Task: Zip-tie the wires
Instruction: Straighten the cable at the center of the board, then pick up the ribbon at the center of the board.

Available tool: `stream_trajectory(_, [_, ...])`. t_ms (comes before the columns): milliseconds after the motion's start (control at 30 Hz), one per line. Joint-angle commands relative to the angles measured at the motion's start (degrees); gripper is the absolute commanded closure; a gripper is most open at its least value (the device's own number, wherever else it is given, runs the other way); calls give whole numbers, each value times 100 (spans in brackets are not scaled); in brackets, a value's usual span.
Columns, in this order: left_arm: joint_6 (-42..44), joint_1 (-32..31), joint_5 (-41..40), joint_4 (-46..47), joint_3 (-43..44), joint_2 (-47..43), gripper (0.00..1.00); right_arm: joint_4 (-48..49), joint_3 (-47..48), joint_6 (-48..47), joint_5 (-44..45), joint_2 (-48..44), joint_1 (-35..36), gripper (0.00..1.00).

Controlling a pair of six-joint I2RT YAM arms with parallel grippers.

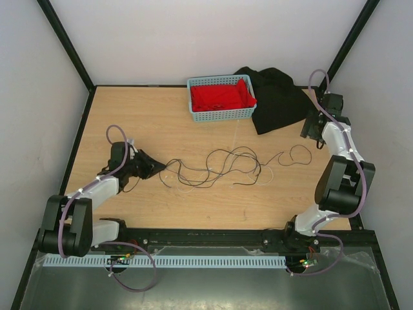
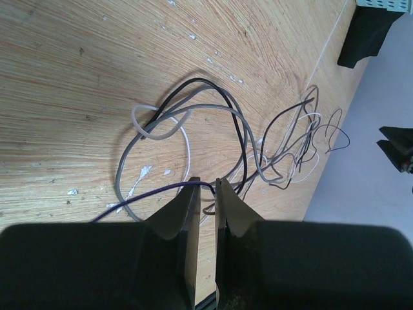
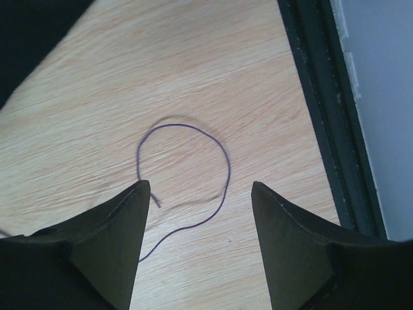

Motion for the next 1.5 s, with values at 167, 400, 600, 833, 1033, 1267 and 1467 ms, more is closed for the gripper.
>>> stream_trajectory(167, [210,2,-181,182,-13,65,70,385,-26,535,-1626,-647,1123,27])
stream_trajectory(400, [326,240,-65,62,-106,-377,54,1667,-231,1240,-1231,21,2723,27])
stream_trajectory(600, [1102,461,-299,-1182,231,-1419,37,2226,150,1465,-576,973,3452,27])
stream_trajectory(833, [1915,555,-850,-2643,846,-2349,23,2448,691,1352,-18,1879,3720,30])
stream_trajectory(1033, [1915,575,-793,-2761,897,-2457,22,2456,957,1219,206,2270,3731,38])
stream_trajectory(1267, [1818,611,-759,-2798,867,-2530,21,2449,885,1232,184,2468,3749,50])
stream_trajectory(1467, [1757,644,-768,-2845,770,-2694,20,2427,680,1222,121,2435,3764,59])
